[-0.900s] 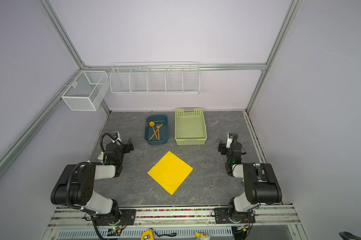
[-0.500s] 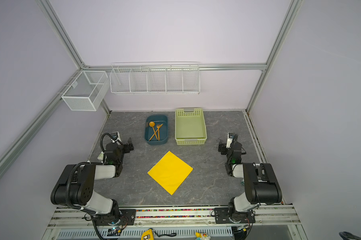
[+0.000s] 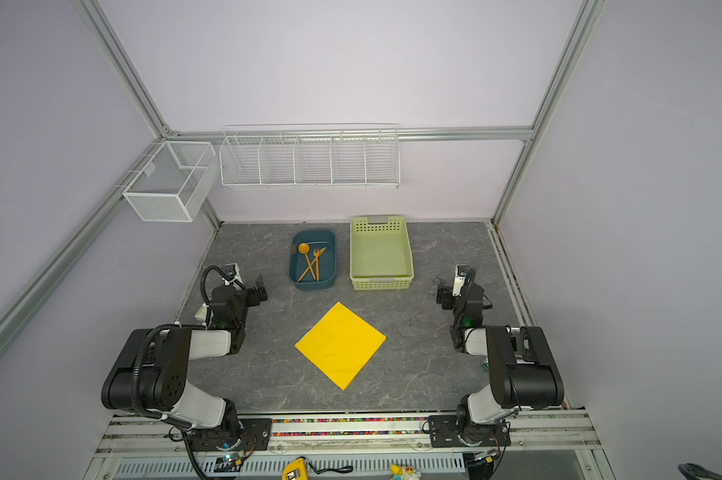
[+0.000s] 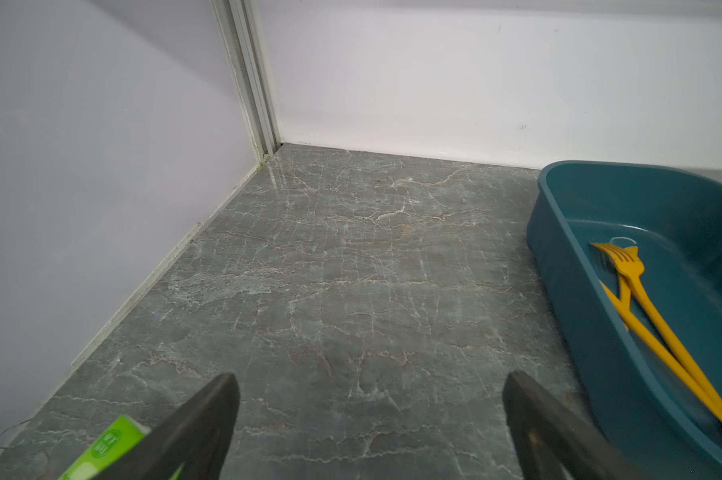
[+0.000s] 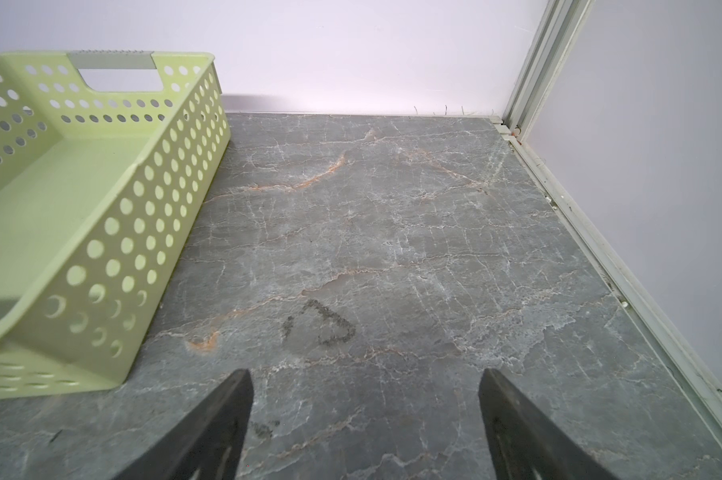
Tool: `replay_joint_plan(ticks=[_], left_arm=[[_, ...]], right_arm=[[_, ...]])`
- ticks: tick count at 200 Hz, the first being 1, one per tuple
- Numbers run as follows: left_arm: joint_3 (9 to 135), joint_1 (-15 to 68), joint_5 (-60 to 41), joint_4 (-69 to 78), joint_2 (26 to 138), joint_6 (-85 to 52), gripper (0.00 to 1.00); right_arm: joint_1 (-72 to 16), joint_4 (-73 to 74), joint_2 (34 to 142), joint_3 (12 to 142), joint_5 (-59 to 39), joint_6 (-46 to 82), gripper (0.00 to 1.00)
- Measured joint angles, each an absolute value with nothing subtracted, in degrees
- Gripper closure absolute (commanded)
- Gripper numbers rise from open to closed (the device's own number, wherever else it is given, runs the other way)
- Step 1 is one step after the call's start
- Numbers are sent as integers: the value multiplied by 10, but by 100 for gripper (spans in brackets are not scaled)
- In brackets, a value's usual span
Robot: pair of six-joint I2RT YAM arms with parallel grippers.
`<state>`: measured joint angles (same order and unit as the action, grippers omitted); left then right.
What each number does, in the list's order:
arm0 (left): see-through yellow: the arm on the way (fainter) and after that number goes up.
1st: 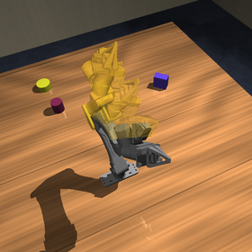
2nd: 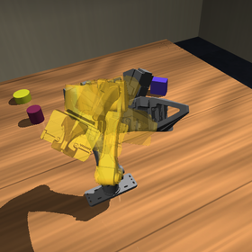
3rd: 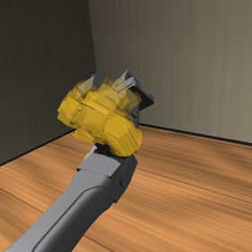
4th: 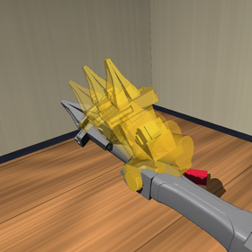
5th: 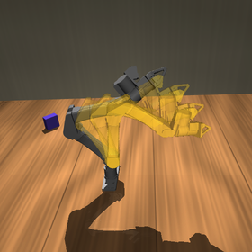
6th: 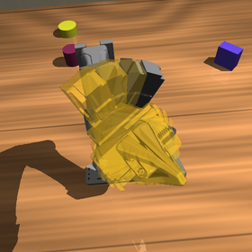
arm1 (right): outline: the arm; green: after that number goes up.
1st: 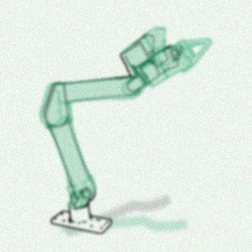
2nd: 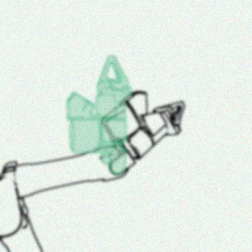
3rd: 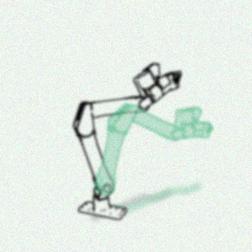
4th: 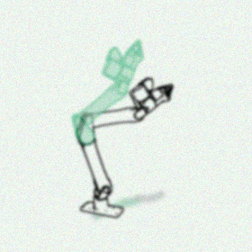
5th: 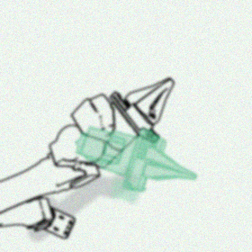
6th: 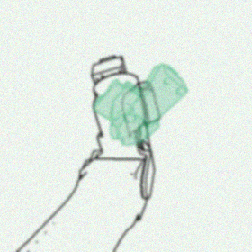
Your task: Place the utensils on the paper napkin and roll it up
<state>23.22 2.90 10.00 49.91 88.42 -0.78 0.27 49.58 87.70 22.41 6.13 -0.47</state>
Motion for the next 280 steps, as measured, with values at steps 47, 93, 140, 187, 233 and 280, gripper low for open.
replay_joint_plan(ticks=[47, 93, 140, 187, 233, 280], left_arm=[[232, 29, 100, 499, 884, -8, 1], [232, 29, 100, 499, 884, -8, 1], [232, 29, 100, 499, 884, -8, 1], [232, 29, 100, 499, 884, -8, 1], [239, 44, 114, 425, 833, 2, 1], [301, 91, 167, 300, 754, -9, 1]], right_arm=[[3, 496, 877, 224, 62, -5, 12], [3, 496, 877, 224, 61, -5, 12], [3, 496, 877, 224, 61, -5, 12], [3, 496, 877, 224, 61, -5, 12], [-8, 411, 849, 249, 72, -9, 12], [-26, 277, 778, 324, 81, -8, 12]])
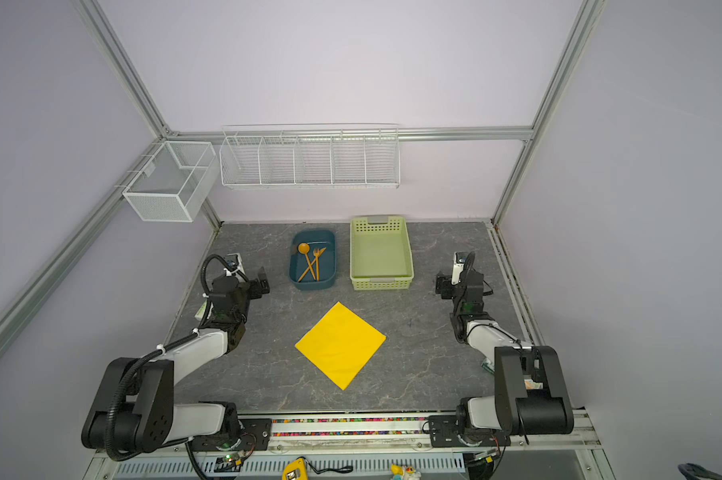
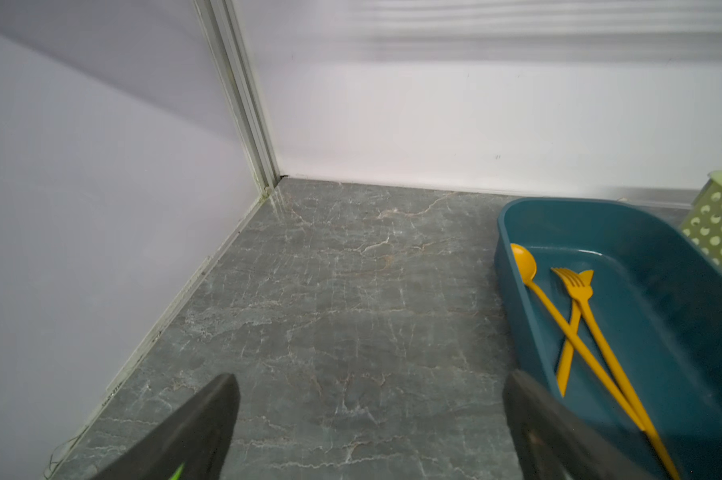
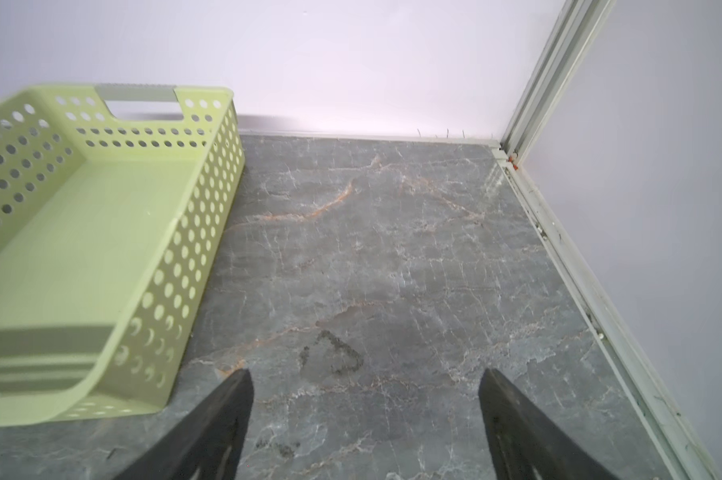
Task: Place the utensils on the paper napkin and roll it up
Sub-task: 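Reach the left gripper over the teal tray while the right arm lifts forward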
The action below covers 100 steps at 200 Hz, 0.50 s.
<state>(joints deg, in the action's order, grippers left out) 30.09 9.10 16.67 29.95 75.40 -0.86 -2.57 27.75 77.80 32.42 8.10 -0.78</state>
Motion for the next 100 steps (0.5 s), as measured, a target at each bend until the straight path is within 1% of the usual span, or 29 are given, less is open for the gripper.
replay_joint_plan(ticks=[29, 46, 55, 78, 100], left_arm=[[358, 102, 182, 197, 737, -63, 0], [407, 102, 173, 129, 740, -98, 4], [437, 102, 164, 95, 746, -112, 7], [525, 106, 128, 13, 784, -147, 12], [626, 110, 84, -72, 852, -173, 15]], right_arm=[[-43, 191, 742, 360, 69, 25, 12], [-52, 133, 734, 388, 50, 59, 12], [-54, 101, 735, 408, 36, 77, 9], [-59, 33, 740, 462, -8, 120, 9], [-63, -17, 746, 501, -58, 153, 9]])
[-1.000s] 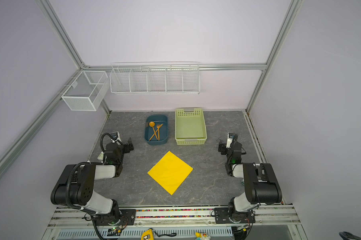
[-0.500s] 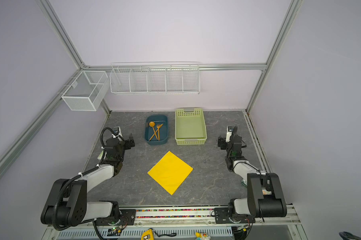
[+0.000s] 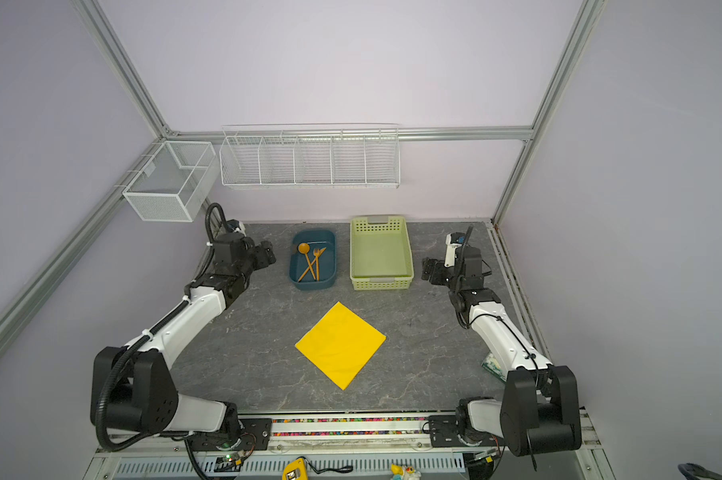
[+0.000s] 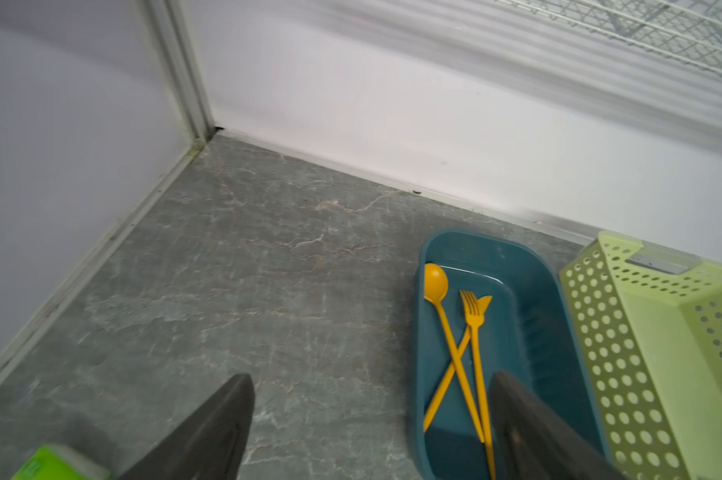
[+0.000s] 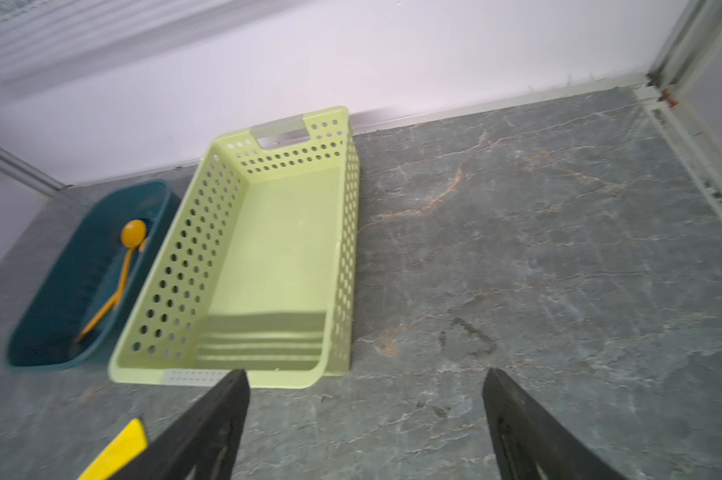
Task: Place the utensils on the paper napkin and roll it up
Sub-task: 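Reach the left gripper over the teal tray while the right arm lifts forward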
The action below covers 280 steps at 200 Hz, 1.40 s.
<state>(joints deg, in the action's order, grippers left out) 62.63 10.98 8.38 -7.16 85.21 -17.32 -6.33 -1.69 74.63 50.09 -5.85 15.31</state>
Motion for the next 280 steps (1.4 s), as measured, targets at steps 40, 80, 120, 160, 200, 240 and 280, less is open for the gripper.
replay_joint_plan(ticks=[40, 80, 120, 160, 200, 240, 280], left_arm=[[748, 140, 38, -189, 964, -207, 18], [857, 186, 22, -274, 1062, -232, 22], [963, 194, 25, -329, 1152, -277, 40], [1070, 194, 37, -381, 1249, -316, 51], [1113, 194, 48, -411, 1303, -344, 57], [1165, 194, 63, -435, 1342, -358, 64], [1208, 195, 79, -455, 1368, -360, 69]], right_arm=[[-77, -70, 768, 538, -131, 188, 7], [-85, -100, 769, 538, -151, 213, 7], [-85, -109, 769, 538, -157, 239, 7], [-85, -120, 777, 552, -158, 247, 7], [-85, -123, 800, 566, -158, 259, 7], [-85, -124, 831, 576, -163, 273, 7], [-85, -126, 838, 585, -164, 279, 7]])
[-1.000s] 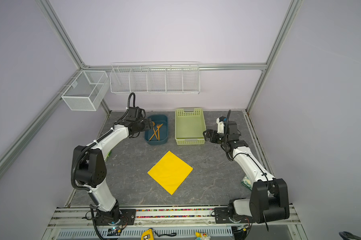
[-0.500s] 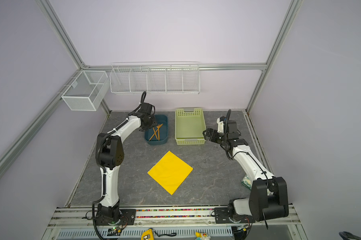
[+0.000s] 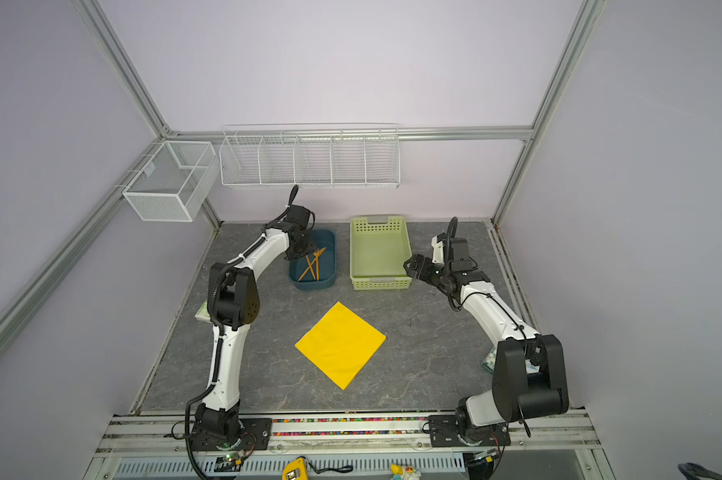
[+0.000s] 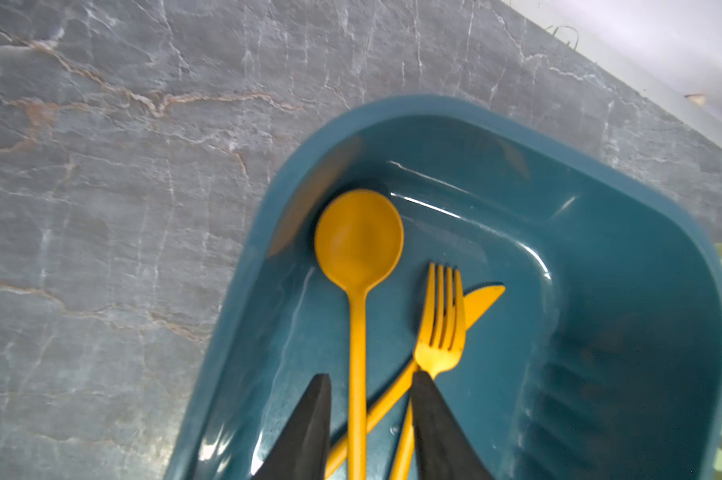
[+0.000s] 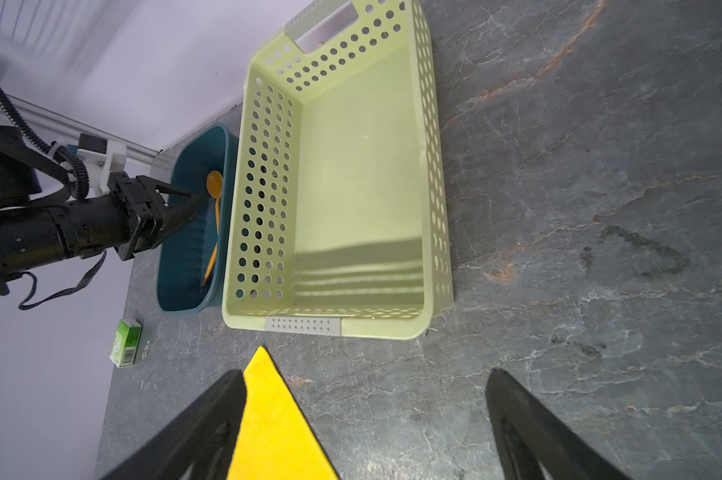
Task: Place the utensils on the paper napkin and roll it up
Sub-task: 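Reach the left gripper over the teal tray while the right arm lifts forward, then lower the left gripper and close it on the yellow spoon handle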
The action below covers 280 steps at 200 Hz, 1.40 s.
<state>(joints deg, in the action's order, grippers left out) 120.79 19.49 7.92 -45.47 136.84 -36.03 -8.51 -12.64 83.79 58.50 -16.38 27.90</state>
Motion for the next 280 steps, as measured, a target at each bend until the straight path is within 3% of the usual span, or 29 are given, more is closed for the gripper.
replay_joint_plan(ticks=[50, 280], left_arm=[[1223, 197, 86, -467, 1379, -364, 77], [1288, 205, 94, -502, 1429, -359, 80]], right_arm=[[-85, -129, 838, 588, -164, 281, 7], [-85, -168, 839, 601, -168, 279, 7]])
